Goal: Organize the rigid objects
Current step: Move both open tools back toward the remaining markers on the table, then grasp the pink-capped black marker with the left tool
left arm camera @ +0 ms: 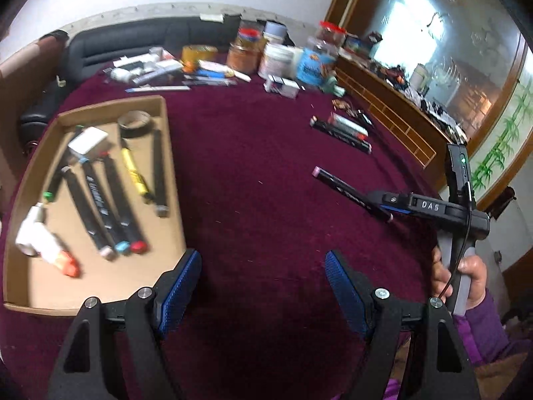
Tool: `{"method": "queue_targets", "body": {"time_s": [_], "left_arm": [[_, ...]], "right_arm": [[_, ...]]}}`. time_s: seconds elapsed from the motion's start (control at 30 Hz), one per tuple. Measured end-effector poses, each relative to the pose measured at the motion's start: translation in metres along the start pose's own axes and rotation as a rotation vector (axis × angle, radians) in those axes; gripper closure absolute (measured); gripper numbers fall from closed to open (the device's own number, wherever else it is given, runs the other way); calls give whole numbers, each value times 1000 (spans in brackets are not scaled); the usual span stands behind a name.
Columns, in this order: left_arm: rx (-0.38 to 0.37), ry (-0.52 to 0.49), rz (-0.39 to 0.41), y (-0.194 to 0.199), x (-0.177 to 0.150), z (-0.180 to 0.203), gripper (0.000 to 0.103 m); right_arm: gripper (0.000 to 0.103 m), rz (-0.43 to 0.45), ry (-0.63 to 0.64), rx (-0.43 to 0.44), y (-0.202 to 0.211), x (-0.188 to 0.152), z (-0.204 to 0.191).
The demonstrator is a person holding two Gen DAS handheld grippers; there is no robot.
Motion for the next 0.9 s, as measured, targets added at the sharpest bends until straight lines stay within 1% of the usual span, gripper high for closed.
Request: {"method": "queue_targets", "body": {"time_s": [0.07, 0.13, 0.2, 0.23, 0.27, 0.3, 0.37, 0.47, 0.57, 0.67, 0.73, 0.8, 0.83, 0.9], "left_arm": [[-5, 0, -11, -4, -1, 6, 23], [-5, -2, -16, -6, -2, 11, 23], [3, -3, -23, -6, -3, 13, 23], [9, 0, -26, -7, -5, 13, 23], [13, 2, -29, -8, -4, 12, 23], [18, 6, -33, -9, -5, 12, 23], [18, 7, -39, -11, -5, 14, 23], [19, -26, -43, -18, 0, 21, 23], [36, -105, -38, -34, 14, 34, 23], [37, -187, -52, -58, 29, 48, 23], [21, -229, -80, -76, 37, 60, 23], [-11, -293, -104, -95, 42, 79, 23], [-9, -322, -107, -104, 45, 86, 23], [21, -356, -128, -126, 48, 93, 23]], "right_arm": [[46, -25, 45, 20, -8, -11, -17], [46, -38, 100, 21, -17, -20, -35], [46, -82, 138, 75, -25, -30, -59], [46, -120, 153, 125, -31, -36, -73], [46, -134, 172, 143, -34, -39, -81], [46, -129, 189, 143, -34, -40, -85], [46, -79, 205, 130, -28, -32, -89], [46, -54, 164, 144, -14, -19, -76], [46, -15, 107, 103, -1, -4, -47], [46, 15, 9, 89, 13, 6, -12], [46, 29, -44, 84, 20, 12, 8], [46, 45, -80, 72, 28, 12, 26], [46, 51, -88, 66, 31, 12, 33], [46, 58, -92, 50, 35, 15, 42]]}}
Point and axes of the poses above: each gripper's, at about its wrist camera, not at the fingertips, and y roughly against the way its jaws point, z to its right, x to its top, the point moved 10 cm from there along -y, roughly the way its jaws point, and after that the axes turned 7 degrees about -y, right-handed, at the moved point
